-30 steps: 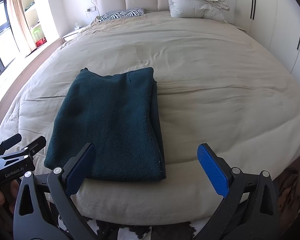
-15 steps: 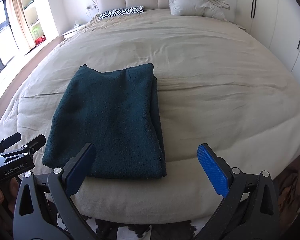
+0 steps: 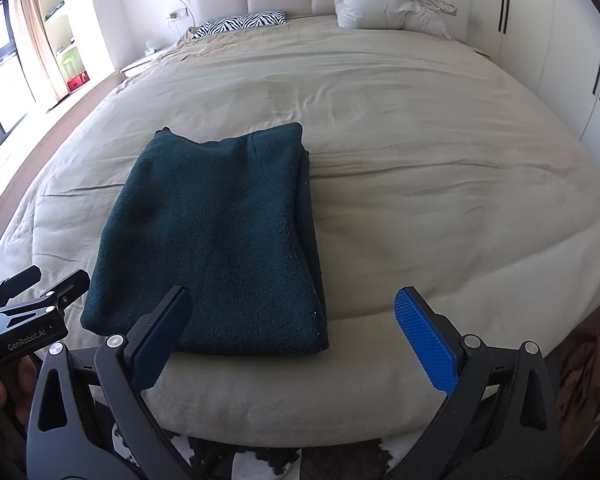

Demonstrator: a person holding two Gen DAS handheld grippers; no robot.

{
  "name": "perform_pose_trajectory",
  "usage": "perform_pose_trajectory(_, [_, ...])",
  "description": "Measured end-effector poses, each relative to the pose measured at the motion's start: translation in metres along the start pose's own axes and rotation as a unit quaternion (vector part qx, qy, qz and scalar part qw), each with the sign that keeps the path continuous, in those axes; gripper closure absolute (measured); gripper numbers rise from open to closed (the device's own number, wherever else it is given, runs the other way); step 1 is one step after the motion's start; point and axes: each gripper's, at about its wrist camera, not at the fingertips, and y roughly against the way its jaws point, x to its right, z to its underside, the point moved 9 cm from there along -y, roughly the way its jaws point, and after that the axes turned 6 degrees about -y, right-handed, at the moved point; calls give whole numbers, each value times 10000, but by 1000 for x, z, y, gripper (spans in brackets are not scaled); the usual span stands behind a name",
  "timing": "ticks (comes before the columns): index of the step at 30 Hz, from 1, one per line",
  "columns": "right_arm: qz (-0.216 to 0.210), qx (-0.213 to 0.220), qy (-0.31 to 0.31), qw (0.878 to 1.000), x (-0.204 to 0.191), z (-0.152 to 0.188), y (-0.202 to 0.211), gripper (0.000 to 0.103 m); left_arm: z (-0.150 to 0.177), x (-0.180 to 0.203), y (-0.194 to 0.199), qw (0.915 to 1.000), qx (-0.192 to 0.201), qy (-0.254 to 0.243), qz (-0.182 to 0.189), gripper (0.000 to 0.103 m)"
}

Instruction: Fold small clothes

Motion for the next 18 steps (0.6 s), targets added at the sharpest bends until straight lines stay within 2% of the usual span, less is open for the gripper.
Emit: perform_pose_trajectory(18, [30,-4,-59,10000,1,4,0,0,1,1,-1,10000,-12,-9,-8,0])
